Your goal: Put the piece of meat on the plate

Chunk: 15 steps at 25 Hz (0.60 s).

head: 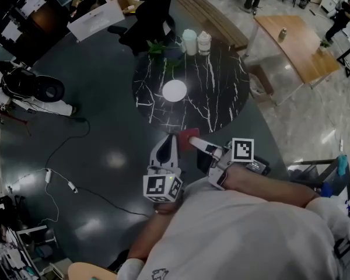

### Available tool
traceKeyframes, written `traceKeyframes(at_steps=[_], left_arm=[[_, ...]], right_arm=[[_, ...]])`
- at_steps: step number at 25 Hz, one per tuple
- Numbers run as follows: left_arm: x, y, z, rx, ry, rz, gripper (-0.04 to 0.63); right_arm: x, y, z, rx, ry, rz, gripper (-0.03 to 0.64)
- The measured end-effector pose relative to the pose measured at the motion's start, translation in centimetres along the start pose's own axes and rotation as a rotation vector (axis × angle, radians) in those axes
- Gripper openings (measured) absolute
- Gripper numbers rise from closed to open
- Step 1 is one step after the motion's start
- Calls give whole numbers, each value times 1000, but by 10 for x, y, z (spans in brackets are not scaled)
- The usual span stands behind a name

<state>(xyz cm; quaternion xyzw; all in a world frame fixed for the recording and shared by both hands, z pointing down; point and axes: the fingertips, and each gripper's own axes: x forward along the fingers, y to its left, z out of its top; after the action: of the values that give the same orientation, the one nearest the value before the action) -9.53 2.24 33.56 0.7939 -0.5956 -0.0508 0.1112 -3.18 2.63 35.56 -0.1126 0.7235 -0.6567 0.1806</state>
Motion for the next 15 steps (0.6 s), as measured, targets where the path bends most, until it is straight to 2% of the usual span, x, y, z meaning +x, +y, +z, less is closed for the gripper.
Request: traceKeyframes(at_steps=[4, 15], left_arm=[[31, 2, 1, 3, 3, 19, 6], [109, -7, -2, -25, -1, 78, 6]], right_arm=[[4, -3, 36, 15, -11, -2, 91], [5, -9, 120, 21, 46, 9, 91]])
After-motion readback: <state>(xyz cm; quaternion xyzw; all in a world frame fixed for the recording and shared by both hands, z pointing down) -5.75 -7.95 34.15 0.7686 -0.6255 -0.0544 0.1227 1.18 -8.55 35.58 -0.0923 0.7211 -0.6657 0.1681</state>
